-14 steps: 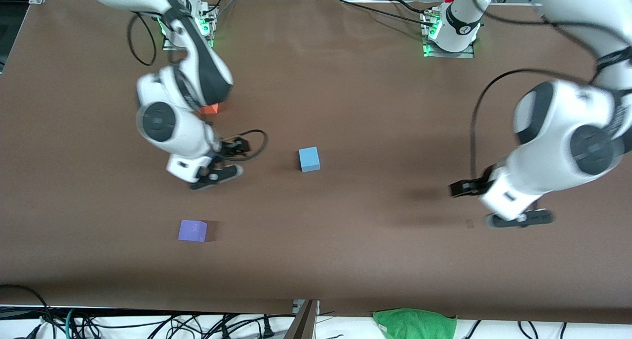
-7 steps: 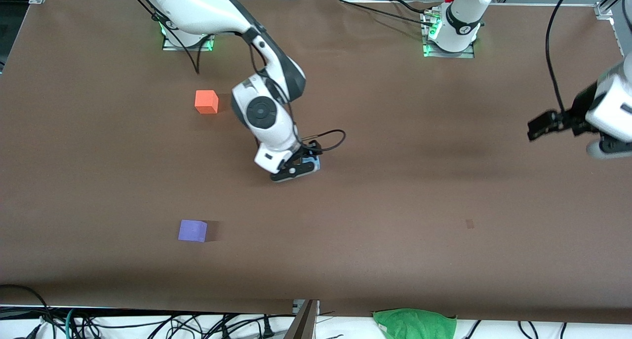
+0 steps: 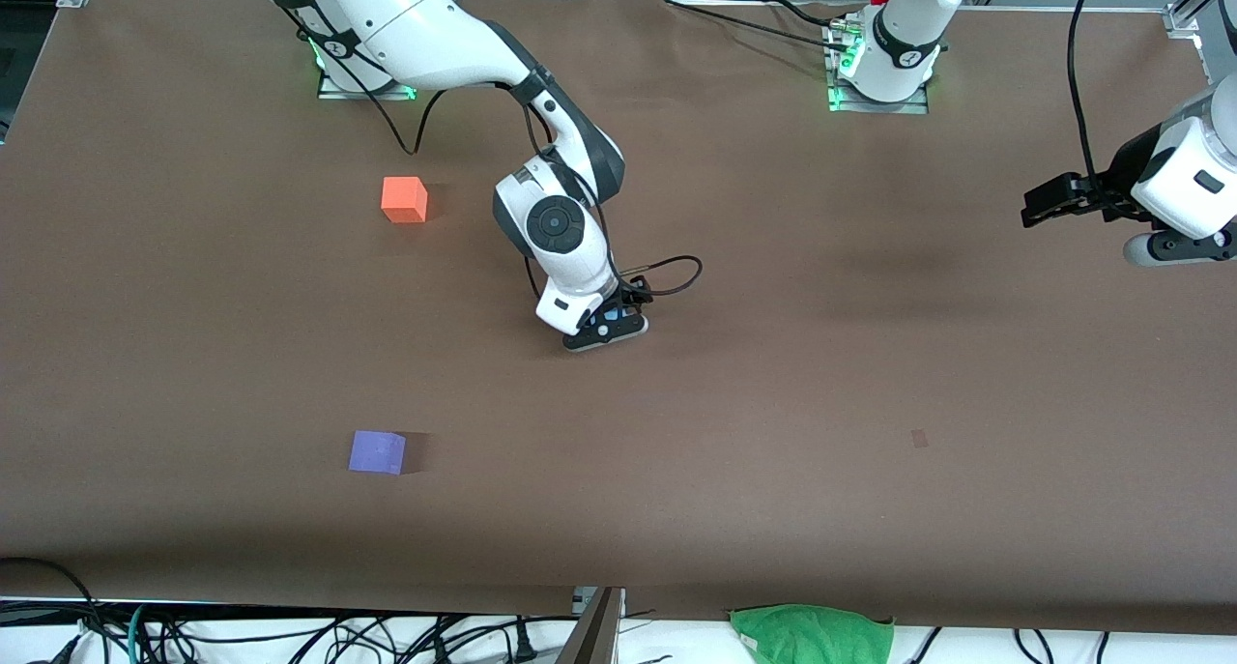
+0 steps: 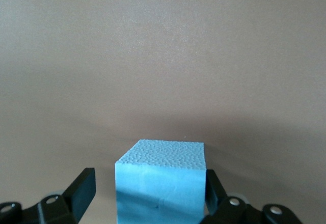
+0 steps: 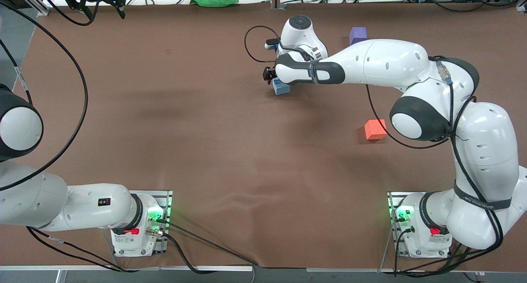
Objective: Place blue block between orange and purple blocks
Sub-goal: 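Grasp the light-blue cube with the right gripper and lift it, then lower the light-blue cube between the orange and purple cubes, open the right gripper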
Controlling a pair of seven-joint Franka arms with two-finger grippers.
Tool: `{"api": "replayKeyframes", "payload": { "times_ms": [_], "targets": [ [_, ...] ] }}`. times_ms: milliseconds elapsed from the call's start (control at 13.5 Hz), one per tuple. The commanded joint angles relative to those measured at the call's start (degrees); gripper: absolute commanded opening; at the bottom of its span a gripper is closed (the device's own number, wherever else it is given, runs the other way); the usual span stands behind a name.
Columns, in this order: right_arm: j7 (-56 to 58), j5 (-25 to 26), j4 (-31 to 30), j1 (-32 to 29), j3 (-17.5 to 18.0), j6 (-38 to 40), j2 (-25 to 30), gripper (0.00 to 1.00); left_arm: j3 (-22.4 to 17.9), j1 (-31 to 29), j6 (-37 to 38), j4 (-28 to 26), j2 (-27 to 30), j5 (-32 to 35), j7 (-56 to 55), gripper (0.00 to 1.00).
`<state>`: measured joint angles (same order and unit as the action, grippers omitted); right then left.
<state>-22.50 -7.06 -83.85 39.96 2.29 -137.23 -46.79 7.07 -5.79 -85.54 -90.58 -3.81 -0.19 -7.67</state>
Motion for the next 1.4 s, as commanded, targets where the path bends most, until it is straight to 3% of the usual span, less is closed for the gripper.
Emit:
{"api": "replayKeyframes", "payload": {
  "times_ms": [0, 148, 296, 591, 739, 961, 1182, 1330],
  "targets": [
    [-0.5, 1.0, 1.1, 0.4, -0.6, -0.1, -0.7, 0.48, 0.1, 0.0, -0.2, 1.1, -0.4, -0.5, 1.2, 1.0],
    [-0.3, 1.1, 0.6, -0.2, -0.7, 0.3, -0.3, 0.23, 0.0, 0.0, -0.2, 1.7, -0.8, -0.3, 1.2, 1.0],
    [1.0, 1.1, 0.6, -2.8, -1.5, 3.6, 2.1, 0.12, 0.0, -0.1, -0.2, 2.0, -1.0, -0.2, 1.2, 1.0],
    [12.3, 0.6, 0.4, -12.1, -2.5, 18.6, 9.9, 0.12, 0.0, -1.6, -0.1, 2.0, -1.5, -0.3, 1.3, 1.0],
    [18.1, 0.6, -2.8, -14.4, -5.4, 22.0, 13.3, 0.13, 0.0, -1.6, -0.1, 2.1, -1.6, -0.5, 1.3, 1.0],
    [23.7, 0.0, -15.0, -14.5, -12.0, 17.4, 20.5, 0.13, 0.1, -1.5, -0.1, 2.1, -1.6, -0.3, 1.3, 1.0],
    [22.3, -1.3, -31.9, -14.5, -15.2, 4.3, 27.2, 0.12, 0.1, -1.5, -0.1, 2.1, -1.6, -0.4, 1.3, 1.0],
    [18.6, -1.6, -35.8, -14.5, -15.4, 2.8, 28.9, 0.12, 0.1, -1.5, -0.1, 2.1, -1.6, -0.6, 1.3, 1.0]
  ]
}}
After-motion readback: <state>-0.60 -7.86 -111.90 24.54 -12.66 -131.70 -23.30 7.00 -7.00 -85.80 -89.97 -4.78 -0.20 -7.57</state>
